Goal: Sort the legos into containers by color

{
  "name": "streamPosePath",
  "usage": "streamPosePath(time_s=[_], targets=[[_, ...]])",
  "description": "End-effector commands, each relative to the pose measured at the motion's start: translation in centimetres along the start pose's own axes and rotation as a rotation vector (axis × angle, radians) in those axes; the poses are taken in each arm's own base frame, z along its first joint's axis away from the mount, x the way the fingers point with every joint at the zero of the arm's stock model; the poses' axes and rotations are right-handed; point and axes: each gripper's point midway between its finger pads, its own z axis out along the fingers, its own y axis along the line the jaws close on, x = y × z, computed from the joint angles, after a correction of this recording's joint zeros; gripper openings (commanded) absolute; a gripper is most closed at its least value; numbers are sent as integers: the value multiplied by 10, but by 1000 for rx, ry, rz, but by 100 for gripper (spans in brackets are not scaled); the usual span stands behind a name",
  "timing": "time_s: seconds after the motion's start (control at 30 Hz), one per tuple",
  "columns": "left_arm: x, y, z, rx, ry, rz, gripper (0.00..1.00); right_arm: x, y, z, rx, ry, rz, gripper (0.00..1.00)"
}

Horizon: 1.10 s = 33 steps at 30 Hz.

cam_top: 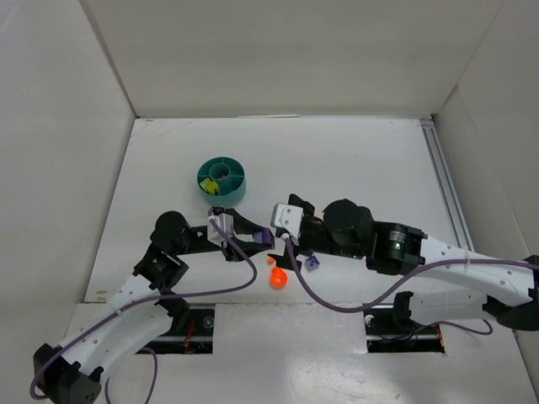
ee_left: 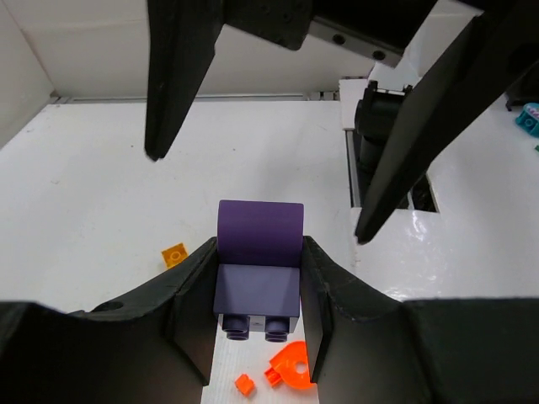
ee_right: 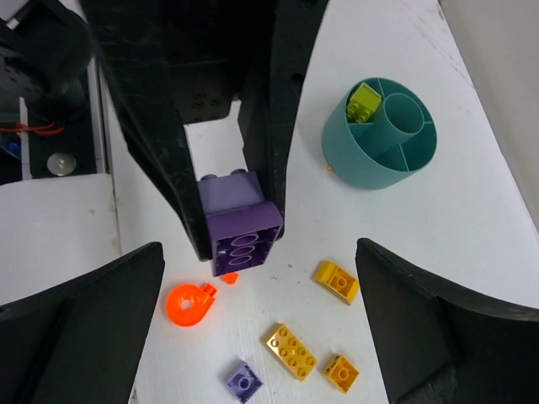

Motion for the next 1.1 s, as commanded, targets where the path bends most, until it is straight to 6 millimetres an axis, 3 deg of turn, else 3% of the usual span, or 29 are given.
streamPosePath(time_s=[0.0, 0.17, 0.2, 0.27, 0.33, 0.37, 0.47, 0.8, 1.07], targets=[[-30, 4, -2, -15, -38, 158, 0, -9, 0, 7, -70, -20, -8, 99], [-30, 12, -5, -65, -25, 185, 0, -3, -9, 24, -148, -14, -89, 95], [-28, 18, -4, -92, -17, 187, 0, -6, -1, 23, -216, -47, -95, 94], [-23, 20, -4, -91, -1, 190, 0, -10, -7, 29, -263, -102, -112, 90], [-23, 16, -3, -65, -2, 213, 0, -13, 3, 28, -368, -168, -109, 86], [-20, 18, -2, -65, 5, 205, 0, -12, -4, 27, -371, -177, -112, 83], [-16, 20, -3, -63, 18, 204, 0, -12, 1, 26, -451, -220, -117, 75], [-27, 17, 0, -37, -13, 236, 0, 0, 8, 32, -502, -186, -57, 68], [-30, 18, -2, -57, -19, 244, 0, 24, -6, 46, -431, -86, 24, 65]])
